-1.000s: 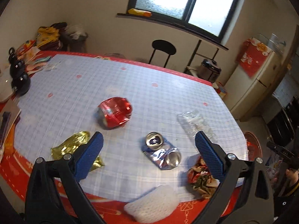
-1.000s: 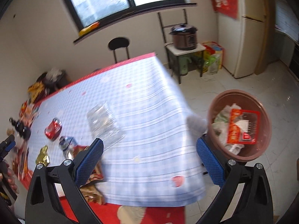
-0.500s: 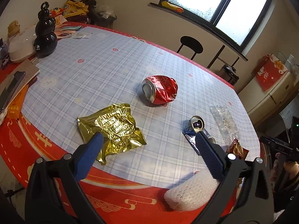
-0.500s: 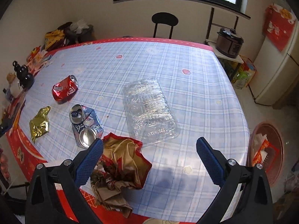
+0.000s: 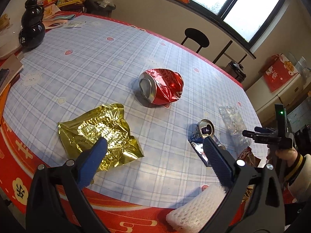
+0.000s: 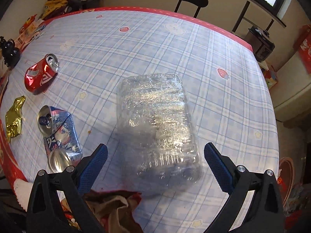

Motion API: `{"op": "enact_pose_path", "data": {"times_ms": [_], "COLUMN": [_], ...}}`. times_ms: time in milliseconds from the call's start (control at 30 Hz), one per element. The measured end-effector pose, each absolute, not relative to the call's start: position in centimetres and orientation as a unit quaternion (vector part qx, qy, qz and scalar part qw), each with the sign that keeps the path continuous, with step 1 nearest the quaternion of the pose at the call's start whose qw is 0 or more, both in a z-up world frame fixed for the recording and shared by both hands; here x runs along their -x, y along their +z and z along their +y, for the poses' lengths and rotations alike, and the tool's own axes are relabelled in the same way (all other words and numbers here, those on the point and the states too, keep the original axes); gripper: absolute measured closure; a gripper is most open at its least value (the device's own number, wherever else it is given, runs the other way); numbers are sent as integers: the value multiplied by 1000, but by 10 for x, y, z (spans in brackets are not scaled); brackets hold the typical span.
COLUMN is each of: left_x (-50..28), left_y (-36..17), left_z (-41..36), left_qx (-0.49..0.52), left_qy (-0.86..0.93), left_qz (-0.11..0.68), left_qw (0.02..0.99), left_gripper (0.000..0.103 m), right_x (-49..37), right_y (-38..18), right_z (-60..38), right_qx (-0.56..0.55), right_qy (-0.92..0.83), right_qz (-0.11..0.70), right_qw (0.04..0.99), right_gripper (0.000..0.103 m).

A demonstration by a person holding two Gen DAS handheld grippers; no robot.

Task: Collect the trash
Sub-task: 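Grasp the clear plastic tray with the right tool and lift it, then grasp the crushed blue can with the left tool while the right tool holds the tray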

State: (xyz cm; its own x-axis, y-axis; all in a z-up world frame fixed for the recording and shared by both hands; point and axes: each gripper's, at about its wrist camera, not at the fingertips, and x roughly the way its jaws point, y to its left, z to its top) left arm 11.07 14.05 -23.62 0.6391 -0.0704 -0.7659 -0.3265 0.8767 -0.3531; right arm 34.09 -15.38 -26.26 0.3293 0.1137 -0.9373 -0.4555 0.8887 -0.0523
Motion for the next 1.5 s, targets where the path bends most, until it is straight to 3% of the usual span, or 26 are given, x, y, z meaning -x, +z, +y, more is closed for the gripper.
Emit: {"op": "enact_pose_path", "data": {"times_ms": [200,733,1267,1500], "left_x": [-119,-121,-140,-147], "left_y": [-243,-254,-245,-246], "left_z": [135,133,102,85], "left_qx": [238,242,227,220], "left_qy": [71,80,28,0], "left_qz": [429,444,445,449], "left_qw": [869,859,866,866], "left_gripper": [6,6,7,9], "right_x": [-367,-394,-349,-312], "right_y": [-277,-305,-207,-184], "right_z": [-139,-135,-181,-206], "right_qx": [193,154,86,25], "right_qy": [192,202,202,204], "right_qz": [544,578,467,466], "right_qw": [794,775,856,861], "right_gripper": [5,8,8,7]}}
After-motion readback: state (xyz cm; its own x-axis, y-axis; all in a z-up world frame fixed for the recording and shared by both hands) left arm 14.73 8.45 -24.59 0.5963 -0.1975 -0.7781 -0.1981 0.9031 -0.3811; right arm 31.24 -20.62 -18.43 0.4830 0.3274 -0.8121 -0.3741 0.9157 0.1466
